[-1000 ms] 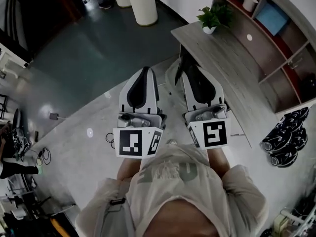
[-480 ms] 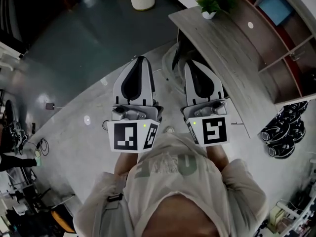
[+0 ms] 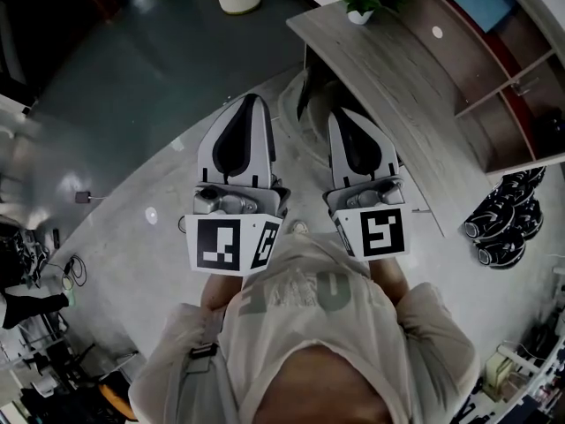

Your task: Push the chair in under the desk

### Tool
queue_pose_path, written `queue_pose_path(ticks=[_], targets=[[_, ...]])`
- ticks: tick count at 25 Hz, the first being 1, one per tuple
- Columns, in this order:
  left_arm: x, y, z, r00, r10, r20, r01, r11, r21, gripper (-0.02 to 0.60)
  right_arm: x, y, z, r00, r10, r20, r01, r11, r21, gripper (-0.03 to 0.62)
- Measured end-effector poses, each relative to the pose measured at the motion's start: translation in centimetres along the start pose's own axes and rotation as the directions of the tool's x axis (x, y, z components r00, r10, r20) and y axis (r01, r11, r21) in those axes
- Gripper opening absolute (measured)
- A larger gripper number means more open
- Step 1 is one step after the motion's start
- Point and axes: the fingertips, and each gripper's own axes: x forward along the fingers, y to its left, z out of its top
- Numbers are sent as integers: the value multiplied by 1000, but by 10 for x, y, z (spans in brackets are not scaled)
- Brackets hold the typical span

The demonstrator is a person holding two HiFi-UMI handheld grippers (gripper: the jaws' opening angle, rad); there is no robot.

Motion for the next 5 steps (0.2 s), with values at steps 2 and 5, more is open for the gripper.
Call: queue_pose_path(ticks=[2, 5], targets=[[1, 2, -3, 1000, -4, -8, 4, 1000, -16, 15, -2, -3, -5, 1000, -5, -10, 5, 1000, -20, 18], [0, 8, -9, 1000, -4, -26, 2, 998, -65, 15, -5, -2, -15, 999, -5, -38, 5, 1000, -14, 18]])
